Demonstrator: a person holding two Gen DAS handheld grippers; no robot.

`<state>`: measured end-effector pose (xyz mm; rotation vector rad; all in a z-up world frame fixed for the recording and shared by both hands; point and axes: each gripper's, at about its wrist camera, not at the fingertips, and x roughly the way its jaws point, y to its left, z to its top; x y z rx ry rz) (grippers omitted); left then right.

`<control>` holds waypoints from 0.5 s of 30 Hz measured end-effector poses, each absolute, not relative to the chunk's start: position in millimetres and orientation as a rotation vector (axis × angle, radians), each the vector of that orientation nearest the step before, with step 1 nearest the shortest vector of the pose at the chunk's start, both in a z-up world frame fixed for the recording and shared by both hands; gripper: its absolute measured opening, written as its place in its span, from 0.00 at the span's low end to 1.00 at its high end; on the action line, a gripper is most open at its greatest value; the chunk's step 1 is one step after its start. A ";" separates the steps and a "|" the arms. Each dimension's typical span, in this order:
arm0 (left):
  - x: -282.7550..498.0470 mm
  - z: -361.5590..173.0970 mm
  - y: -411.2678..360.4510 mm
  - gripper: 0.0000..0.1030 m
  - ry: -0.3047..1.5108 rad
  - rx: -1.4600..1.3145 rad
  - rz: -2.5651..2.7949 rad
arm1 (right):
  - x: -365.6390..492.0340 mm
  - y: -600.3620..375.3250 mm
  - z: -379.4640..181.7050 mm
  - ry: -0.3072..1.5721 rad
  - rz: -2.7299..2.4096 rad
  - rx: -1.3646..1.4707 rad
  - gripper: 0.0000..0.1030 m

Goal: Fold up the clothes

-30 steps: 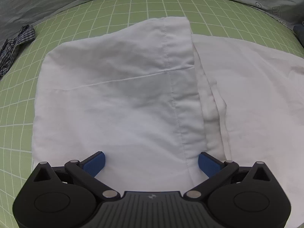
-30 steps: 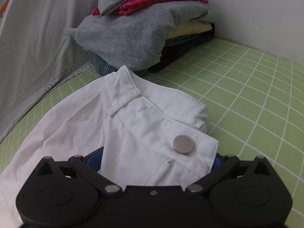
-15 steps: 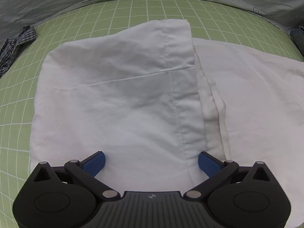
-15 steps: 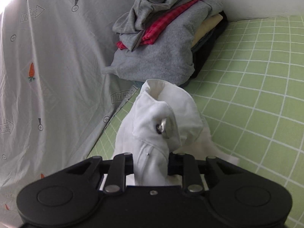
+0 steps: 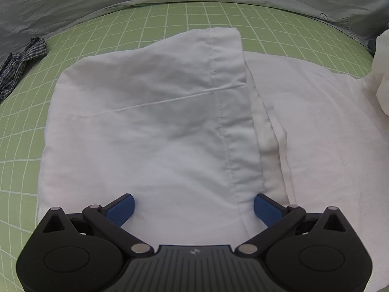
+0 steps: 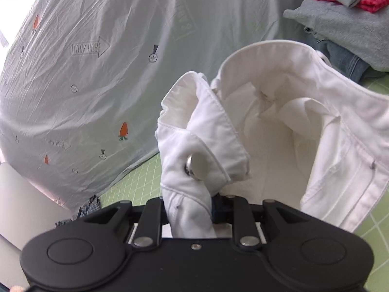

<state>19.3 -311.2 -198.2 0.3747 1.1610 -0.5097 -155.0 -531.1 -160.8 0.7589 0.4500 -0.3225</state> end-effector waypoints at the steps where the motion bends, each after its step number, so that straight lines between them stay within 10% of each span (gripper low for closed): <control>1: 18.6 -198.5 -309.9 1.00 1.159 0.375 -0.510 | -145.5 -521.1 -166.7 0.508 -0.302 0.718 0.21; 7: 17.0 -198.0 -309.9 1.00 1.160 0.376 -0.512 | -97.9 -449.7 -195.3 0.826 -0.311 0.306 0.32; 10: 15.7 -196.1 -306.0 1.00 1.155 0.374 -0.513 | -99.6 -441.6 -184.8 0.818 -0.238 0.307 0.70; 15: 11.5 -193.2 -297.7 1.00 1.143 0.369 -0.515 | -122.3 -438.1 -161.2 0.729 -0.256 0.296 0.65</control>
